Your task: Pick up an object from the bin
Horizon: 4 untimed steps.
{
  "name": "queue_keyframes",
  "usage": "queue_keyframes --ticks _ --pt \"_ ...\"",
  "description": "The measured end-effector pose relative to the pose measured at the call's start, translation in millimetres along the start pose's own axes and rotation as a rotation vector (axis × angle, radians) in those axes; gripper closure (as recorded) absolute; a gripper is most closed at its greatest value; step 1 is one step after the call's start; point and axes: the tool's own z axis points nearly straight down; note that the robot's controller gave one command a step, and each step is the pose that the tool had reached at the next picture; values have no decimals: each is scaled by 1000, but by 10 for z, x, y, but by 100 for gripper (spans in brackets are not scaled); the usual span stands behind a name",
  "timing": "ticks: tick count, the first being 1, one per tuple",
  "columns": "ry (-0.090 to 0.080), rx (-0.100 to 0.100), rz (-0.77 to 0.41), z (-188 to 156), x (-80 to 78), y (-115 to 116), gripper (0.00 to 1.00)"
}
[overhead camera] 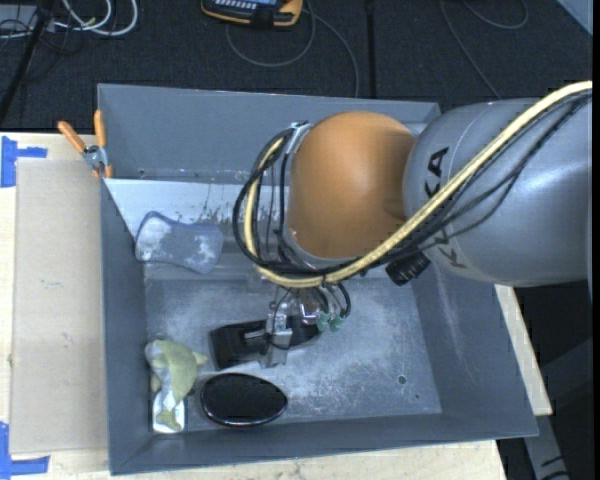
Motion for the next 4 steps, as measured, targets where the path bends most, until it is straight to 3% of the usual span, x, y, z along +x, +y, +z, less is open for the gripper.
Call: queue_keyframes --ticks 1,2,3,4 --pt "-8 -2 4 -47 -15 -9 0" --pt "-10 -2 -67 496 -205 -269 0" --pt "-3 -1 -150 606 -417 -705 0" --pt "-8 -2 -91 882 -402 -662 0"
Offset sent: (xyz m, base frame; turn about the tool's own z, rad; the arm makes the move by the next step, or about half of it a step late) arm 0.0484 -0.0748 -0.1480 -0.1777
